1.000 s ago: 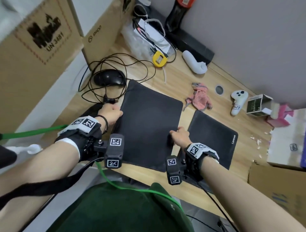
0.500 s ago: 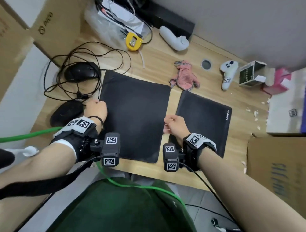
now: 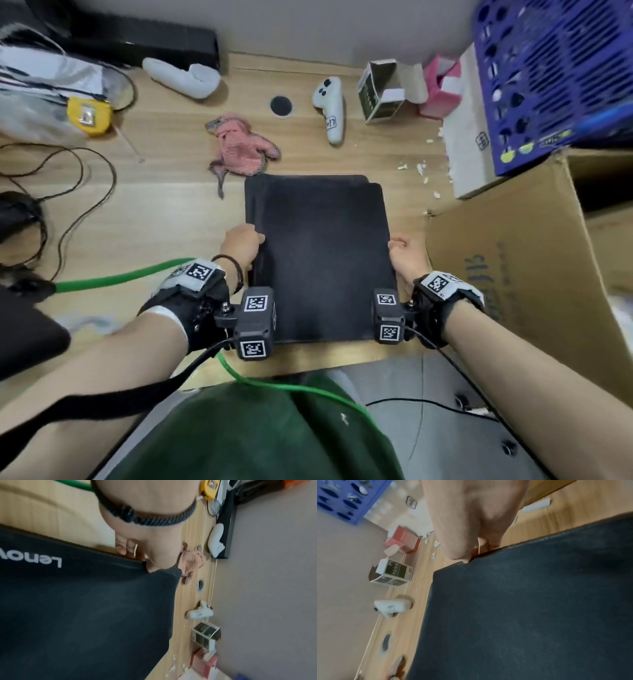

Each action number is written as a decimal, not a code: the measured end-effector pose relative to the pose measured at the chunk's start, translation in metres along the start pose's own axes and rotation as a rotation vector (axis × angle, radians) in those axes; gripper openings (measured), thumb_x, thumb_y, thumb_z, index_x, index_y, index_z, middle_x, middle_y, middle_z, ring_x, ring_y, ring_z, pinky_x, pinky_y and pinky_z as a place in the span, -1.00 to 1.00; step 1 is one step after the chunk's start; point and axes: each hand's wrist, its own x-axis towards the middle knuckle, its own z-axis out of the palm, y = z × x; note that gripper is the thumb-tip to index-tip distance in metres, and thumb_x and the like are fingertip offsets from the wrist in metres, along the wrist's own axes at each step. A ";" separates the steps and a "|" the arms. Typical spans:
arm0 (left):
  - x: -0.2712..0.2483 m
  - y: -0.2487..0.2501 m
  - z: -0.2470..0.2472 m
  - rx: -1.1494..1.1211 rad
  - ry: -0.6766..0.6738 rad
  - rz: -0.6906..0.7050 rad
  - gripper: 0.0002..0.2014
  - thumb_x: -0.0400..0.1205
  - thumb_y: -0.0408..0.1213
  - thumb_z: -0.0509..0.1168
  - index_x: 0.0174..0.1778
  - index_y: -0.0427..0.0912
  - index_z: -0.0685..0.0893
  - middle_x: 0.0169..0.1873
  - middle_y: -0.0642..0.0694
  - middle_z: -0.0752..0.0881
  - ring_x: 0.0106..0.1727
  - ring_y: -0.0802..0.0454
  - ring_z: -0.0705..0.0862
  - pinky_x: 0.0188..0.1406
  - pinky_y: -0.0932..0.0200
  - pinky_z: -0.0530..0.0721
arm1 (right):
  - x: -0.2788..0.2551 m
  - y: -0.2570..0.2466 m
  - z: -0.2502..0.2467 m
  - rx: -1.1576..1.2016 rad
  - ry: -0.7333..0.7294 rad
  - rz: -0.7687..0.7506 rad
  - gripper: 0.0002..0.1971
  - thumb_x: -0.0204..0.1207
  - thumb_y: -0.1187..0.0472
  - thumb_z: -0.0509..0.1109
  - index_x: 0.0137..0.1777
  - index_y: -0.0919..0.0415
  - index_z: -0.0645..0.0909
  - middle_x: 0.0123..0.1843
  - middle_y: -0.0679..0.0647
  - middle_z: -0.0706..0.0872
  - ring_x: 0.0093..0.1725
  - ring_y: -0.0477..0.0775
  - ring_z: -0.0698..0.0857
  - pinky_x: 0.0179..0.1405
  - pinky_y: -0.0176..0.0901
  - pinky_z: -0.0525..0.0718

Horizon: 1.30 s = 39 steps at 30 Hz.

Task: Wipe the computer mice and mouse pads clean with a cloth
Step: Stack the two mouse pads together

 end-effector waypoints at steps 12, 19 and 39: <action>-0.019 -0.013 0.015 0.058 0.347 0.005 -0.74 0.57 -0.22 0.30 0.15 -0.15 0.72 0.08 -0.15 0.77 0.18 -0.21 0.69 0.29 0.00 0.61 | 0.018 0.019 -0.001 0.123 -0.105 -0.022 -0.79 0.37 0.24 0.35 -0.07 -0.04 0.73 0.09 0.02 0.81 0.17 0.09 0.73 0.35 0.11 0.63; -0.020 -0.019 0.011 0.071 0.255 0.080 -0.62 0.62 -0.48 0.18 0.37 -0.29 0.54 0.20 -0.21 0.63 0.27 -0.17 0.59 0.13 0.21 0.43 | 0.032 0.023 0.010 0.111 -0.261 -0.001 -0.12 0.14 -0.32 0.37 0.46 0.13 0.53 0.45 -0.02 0.61 0.45 0.00 0.55 0.54 0.07 0.43; -0.027 -0.087 -0.082 -0.058 0.163 0.023 -0.88 0.56 -0.32 0.21 -0.11 -0.16 0.66 0.00 -0.13 0.63 0.01 -0.10 0.60 0.00 0.16 0.50 | -0.055 -0.033 0.112 -0.340 -0.143 0.046 -0.08 0.18 -0.32 0.25 0.58 0.06 0.36 0.61 0.19 0.35 0.57 0.29 0.35 0.57 0.14 0.32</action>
